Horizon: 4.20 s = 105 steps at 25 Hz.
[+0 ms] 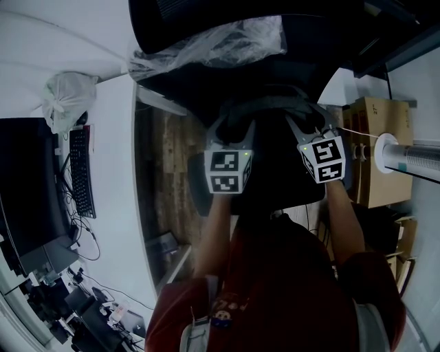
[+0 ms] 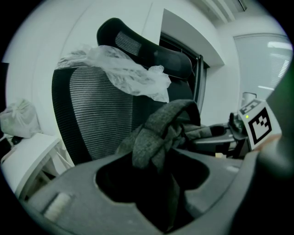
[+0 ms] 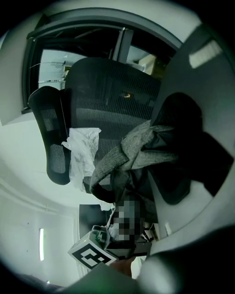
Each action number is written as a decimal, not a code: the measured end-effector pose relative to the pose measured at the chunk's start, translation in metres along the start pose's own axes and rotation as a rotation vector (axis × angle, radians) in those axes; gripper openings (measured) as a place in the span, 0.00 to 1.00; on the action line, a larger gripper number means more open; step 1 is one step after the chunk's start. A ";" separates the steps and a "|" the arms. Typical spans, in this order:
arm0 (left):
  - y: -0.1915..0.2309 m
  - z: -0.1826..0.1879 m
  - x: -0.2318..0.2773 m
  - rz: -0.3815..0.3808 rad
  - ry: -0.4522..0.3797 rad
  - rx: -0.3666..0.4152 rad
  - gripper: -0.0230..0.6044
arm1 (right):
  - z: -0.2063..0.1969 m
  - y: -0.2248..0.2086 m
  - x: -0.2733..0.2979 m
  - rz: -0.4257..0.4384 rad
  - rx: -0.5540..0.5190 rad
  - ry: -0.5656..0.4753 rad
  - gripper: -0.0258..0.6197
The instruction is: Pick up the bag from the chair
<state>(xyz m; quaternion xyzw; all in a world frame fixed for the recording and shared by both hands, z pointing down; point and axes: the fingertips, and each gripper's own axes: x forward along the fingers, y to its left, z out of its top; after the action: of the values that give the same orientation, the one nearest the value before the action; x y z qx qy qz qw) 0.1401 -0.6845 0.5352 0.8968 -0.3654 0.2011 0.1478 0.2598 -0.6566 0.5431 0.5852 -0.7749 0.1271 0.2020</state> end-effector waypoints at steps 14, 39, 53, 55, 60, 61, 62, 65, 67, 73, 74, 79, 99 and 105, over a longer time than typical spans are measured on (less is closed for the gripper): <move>-0.029 -0.003 -0.032 -0.007 -0.014 0.035 0.36 | -0.004 0.014 -0.042 0.000 0.020 -0.040 0.32; -0.167 -0.026 -0.200 0.036 -0.100 0.124 0.35 | -0.029 0.086 -0.244 -0.016 -0.008 -0.135 0.31; -0.251 -0.072 -0.276 0.050 -0.062 0.128 0.35 | -0.078 0.122 -0.348 0.003 0.016 -0.131 0.31; -0.258 -0.077 -0.283 0.044 -0.058 0.129 0.35 | -0.083 0.126 -0.358 -0.001 0.021 -0.130 0.31; -0.272 -0.091 -0.305 0.030 -0.066 0.133 0.35 | -0.096 0.143 -0.382 -0.012 0.025 -0.133 0.31; -0.275 -0.094 -0.312 0.027 -0.072 0.132 0.35 | -0.097 0.148 -0.388 -0.015 0.024 -0.136 0.31; -0.277 -0.098 -0.319 0.023 -0.079 0.132 0.35 | -0.099 0.154 -0.394 -0.019 0.020 -0.141 0.31; -0.281 -0.107 -0.343 0.017 -0.094 0.134 0.35 | -0.101 0.173 -0.411 -0.032 0.007 -0.153 0.31; -0.281 -0.114 -0.361 0.020 -0.100 0.136 0.35 | -0.103 0.190 -0.420 -0.032 0.001 -0.155 0.31; -0.283 -0.141 -0.418 0.032 -0.109 0.126 0.35 | -0.112 0.243 -0.450 -0.021 -0.012 -0.149 0.31; -0.284 -0.147 -0.427 0.034 -0.109 0.123 0.35 | -0.115 0.251 -0.455 -0.019 -0.013 -0.147 0.31; -0.285 -0.174 -0.471 0.057 -0.114 0.117 0.35 | -0.126 0.293 -0.479 0.002 -0.021 -0.143 0.31; -0.281 -0.215 -0.561 0.074 -0.139 0.112 0.35 | -0.138 0.380 -0.518 0.028 -0.040 -0.154 0.31; -0.284 -0.215 -0.566 0.070 -0.155 0.120 0.35 | -0.139 0.383 -0.524 0.022 -0.044 -0.158 0.31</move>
<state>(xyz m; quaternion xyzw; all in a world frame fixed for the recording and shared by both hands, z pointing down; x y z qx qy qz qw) -0.0805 -0.0632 0.4251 0.9035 -0.3941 0.1577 0.0583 0.0376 -0.0397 0.4395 0.5804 -0.7974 0.0659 0.1516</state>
